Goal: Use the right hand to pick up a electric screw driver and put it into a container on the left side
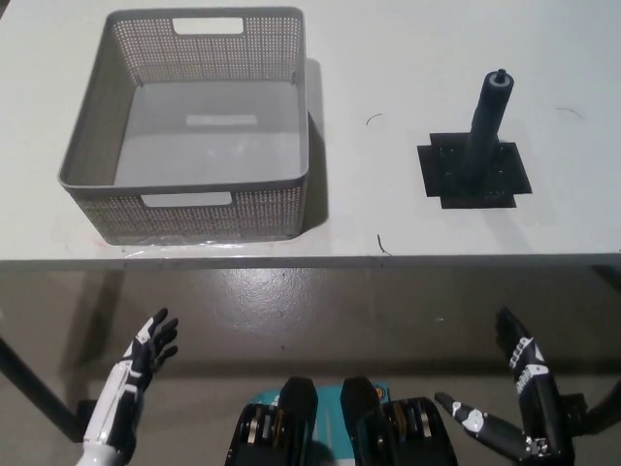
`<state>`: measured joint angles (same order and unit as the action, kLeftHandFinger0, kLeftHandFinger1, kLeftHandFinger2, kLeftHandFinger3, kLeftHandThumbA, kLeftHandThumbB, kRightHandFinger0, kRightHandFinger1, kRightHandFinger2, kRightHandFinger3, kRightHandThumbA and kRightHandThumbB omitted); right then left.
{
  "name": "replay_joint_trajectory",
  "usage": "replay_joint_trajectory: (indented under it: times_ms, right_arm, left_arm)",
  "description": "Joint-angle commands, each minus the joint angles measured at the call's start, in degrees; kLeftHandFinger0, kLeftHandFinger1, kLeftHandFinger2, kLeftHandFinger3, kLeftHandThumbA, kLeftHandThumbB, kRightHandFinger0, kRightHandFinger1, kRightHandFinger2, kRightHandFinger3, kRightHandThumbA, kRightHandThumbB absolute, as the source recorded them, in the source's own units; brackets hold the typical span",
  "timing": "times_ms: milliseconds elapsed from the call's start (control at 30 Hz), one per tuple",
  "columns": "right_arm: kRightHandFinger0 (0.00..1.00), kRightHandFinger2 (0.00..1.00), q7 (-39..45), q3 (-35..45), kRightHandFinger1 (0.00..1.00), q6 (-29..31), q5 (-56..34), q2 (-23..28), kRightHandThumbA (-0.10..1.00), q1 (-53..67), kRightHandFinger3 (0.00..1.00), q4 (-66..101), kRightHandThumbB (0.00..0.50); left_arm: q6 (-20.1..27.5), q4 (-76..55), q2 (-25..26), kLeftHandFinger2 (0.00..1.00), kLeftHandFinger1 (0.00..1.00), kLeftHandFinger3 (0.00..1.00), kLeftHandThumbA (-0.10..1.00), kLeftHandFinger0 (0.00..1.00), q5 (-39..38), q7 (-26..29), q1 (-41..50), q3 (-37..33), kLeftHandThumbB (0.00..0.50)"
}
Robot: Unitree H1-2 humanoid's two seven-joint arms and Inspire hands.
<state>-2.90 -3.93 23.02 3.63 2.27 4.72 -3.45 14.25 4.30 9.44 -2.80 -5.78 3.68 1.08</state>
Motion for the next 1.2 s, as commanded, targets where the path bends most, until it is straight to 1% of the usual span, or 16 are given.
replay_joint_trajectory:
  times_ms: [0, 33, 67, 100, 133, 200, 333, 400, 533, 567, 600, 667, 700, 900, 1067, 1167]
  right_arm:
    - [1.00, 1.00, -4.37, -0.82, 1.00, 3.91, 2.97, -0.33, 1.00, -0.68, 1.00, 5.86, 0.200]
    - [1.00, 1.00, -4.28, -0.43, 1.00, 3.91, 3.12, -0.10, 1.00, -1.55, 1.00, 7.49, 0.205]
    - [1.00, 1.00, -4.52, -0.20, 1.00, 3.91, 3.18, 0.14, 1.00, -2.46, 1.00, 8.08, 0.206]
    - [1.00, 1.00, -4.82, 0.48, 1.00, 3.91, 3.60, 0.17, 1.00, -3.52, 1.00, 8.48, 0.235]
    - [1.00, 1.00, -5.06, 0.86, 1.00, 3.91, 3.99, 0.26, 1.00, -4.22, 1.00, 8.78, 0.247]
    - [1.00, 1.00, -5.68, 1.88, 1.00, 3.91, 5.92, 0.92, 1.00, -6.26, 1.00, 9.30, 0.245]
    - [1.00, 1.00, -4.89, 4.86, 1.00, 2.74, 5.12, 1.79, 1.00, -11.56, 1.00, 7.45, 0.311]
    - [1.00, 1.00, -4.83, 6.93, 1.00, -1.34, 3.01, 2.46, 1.00, -16.31, 1.00, 5.37, 0.335]
    - [1.00, 1.00, -3.52, 9.00, 1.00, -5.45, 0.75, 4.07, 1.00, -21.75, 1.00, 2.59, 0.346]
    - [1.00, 1.00, -3.38, 9.77, 1.00, -7.66, 0.79, 4.86, 1.00, -23.69, 1.00, 1.87, 0.361]
    - [1.00, 1.00, -3.01, 10.24, 1.00, -8.22, -0.04, 5.34, 1.00, -25.21, 1.00, 0.77, 0.375]
    - [1.00, 1.00, -3.12, 11.07, 1.00, -10.00, -0.53, 5.76, 1.00, -27.69, 1.00, -0.67, 0.376]
    - [1.00, 1.00, -3.13, 11.68, 1.00, -11.03, -0.96, 6.30, 1.00, -29.73, 1.00, -2.09, 0.398]
    - [1.00, 1.00, -2.72, 12.79, 1.00, -13.73, -1.83, 7.42, 1.00, -35.65, 1.00, -7.75, 0.409]
    - [1.00, 1.00, -3.23, 12.16, 1.00, -13.68, -0.36, 8.00, 1.00, -40.18, 1.00, -15.75, 0.415]
    - [1.00, 1.00, -3.91, 11.61, 1.00, -13.11, 0.80, 8.26, 1.00, -43.38, 1.00, -20.99, 0.416]
  left_arm:
    - [4.20, -2.52, -0.11, 1.00, 1.00, 1.00, 1.00, 1.00, 0.01, -0.73, 1.04, -0.40, 0.181]
    - [4.15, -2.85, 0.09, 1.00, 1.00, 1.00, 1.00, 1.00, 0.78, -0.50, 1.49, -0.48, 0.192]
    - [4.18, -2.97, 0.15, 1.00, 1.00, 1.00, 1.00, 1.00, 0.46, -0.63, 1.68, -0.46, 0.189]
    - [4.32, -2.97, -0.01, 1.00, 1.00, 1.00, 1.00, 1.00, 0.12, -0.55, 1.93, -0.31, 0.184]
    - [4.47, -3.06, -0.10, 1.00, 1.00, 1.00, 1.00, 1.00, 0.01, -0.42, 2.42, -0.19, 0.184]
    - [4.72, -2.93, -0.10, 1.00, 1.00, 1.00, 1.00, 1.00, 0.07, -0.37, 2.82, -0.18, 0.174]
    - [4.92, -2.04, -0.63, 1.00, 1.00, 1.00, 1.00, 1.00, -0.14, -0.28, 3.39, -0.34, 0.176]
    - [5.40, -1.16, -0.80, 1.00, 1.00, 1.00, 1.00, 1.00, 0.07, -0.12, 3.36, -0.32, 0.174]
    - [5.42, -0.53, -0.84, 1.00, 1.00, 1.00, 1.00, 1.00, 0.29, 0.03, 3.29, -0.07, 0.182]
    - [5.34, -0.45, -0.77, 1.00, 1.00, 1.00, 1.00, 1.00, 0.69, 0.15, 3.25, -0.03, 0.185]
    - [5.81, -0.11, -0.74, 1.00, 1.00, 1.00, 1.00, 1.00, 0.69, 0.12, 3.07, 0.03, 0.178]
    - [5.81, 0.09, -0.68, 1.00, 1.00, 1.00, 1.00, 1.00, 0.25, -0.15, 3.23, 0.08, 0.177]
    - [5.93, 0.20, -0.76, 1.00, 1.00, 1.00, 1.00, 1.00, 0.56, -0.01, 3.26, 0.03, 0.178]
    - [6.08, 0.35, -1.02, 1.00, 1.00, 1.00, 1.00, 1.00, 0.28, -0.11, 3.48, -0.08, 0.187]
    - [6.67, 0.65, -1.35, 1.00, 1.00, 1.00, 1.00, 1.00, 0.15, -0.02, 4.43, -0.05, 0.168]
    - [6.61, 0.59, -1.35, 1.00, 1.00, 1.00, 1.00, 1.00, 0.29, 0.02, 4.78, 0.01, 0.167]
